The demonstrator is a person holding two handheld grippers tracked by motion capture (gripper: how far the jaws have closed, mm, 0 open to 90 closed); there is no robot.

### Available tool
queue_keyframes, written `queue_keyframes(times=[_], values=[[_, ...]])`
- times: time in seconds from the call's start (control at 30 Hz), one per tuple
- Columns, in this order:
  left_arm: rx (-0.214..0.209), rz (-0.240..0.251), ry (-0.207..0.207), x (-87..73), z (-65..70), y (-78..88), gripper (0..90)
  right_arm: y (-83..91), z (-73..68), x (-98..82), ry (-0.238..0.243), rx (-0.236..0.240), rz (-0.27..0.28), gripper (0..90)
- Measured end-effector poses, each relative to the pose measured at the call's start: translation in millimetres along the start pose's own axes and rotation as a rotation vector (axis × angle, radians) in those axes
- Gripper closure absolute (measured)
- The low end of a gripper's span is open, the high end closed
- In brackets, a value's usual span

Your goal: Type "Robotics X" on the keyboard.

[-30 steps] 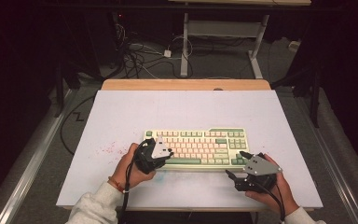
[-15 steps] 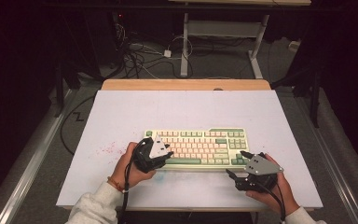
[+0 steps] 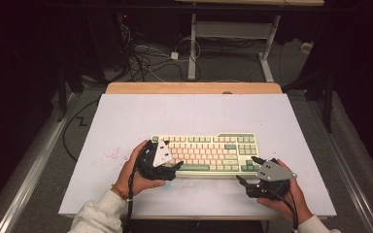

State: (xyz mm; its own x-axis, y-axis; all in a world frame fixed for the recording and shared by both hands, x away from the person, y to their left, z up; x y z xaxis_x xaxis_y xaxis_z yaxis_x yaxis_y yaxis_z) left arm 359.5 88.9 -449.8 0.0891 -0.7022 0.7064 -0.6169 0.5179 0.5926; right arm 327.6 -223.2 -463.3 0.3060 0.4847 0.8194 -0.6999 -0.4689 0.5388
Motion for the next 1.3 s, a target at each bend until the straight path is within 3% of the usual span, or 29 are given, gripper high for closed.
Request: queue_keyframes(times=[0.27, 0.53, 0.67, 0.87, 1.17, 1.3], values=[[0.031, 0.020, -0.006, -7.6, -1.8, 8.8, 15.6, 1.6, 2.1, 0.8, -0.010, -0.003, 0.005, 23.8], [0.049, -0.010, -0.001, -23.0, -3.6, 15.4, 15.6, 4.0, 6.4, 3.2, -0.047, 0.018, 0.017, 32.4], [0.042, -0.005, 0.013, -29.8, -1.8, 19.4, 15.6, 4.7, 7.5, 4.8, -0.078, 0.043, 0.018, 42.4], [0.050, 0.019, 0.052, -41.9, -3.2, 29.6, 15.6, 2.8, 8.2, 6.7, -0.081, 0.054, -0.007, 54.1], [0.052, -0.031, 0.065, -63.8, -1.0, 37.1, 17.0, -2.9, 9.9, 13.5, -0.088, 0.082, -0.052, 81.5], [0.047, -0.036, 0.074, -70.8, 1.2, 40.3, 16.9, -9.2, 9.1, 18.5, -0.090, 0.097, -0.072, 89.2]])
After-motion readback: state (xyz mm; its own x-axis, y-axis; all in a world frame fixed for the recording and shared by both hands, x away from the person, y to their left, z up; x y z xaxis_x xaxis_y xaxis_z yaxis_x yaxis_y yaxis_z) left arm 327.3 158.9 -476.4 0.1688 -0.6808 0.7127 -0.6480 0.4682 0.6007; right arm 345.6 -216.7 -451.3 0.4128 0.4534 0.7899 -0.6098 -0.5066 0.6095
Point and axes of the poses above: each handheld gripper's, and its own axes: y roughly backward along the jaws, x roughly out of its top, z roughly to its right, the point moved 4 cm from there along -y, roughly forward along the jaws, and after that the axes turned 9 degrees about -y, right-handed, at the moved point
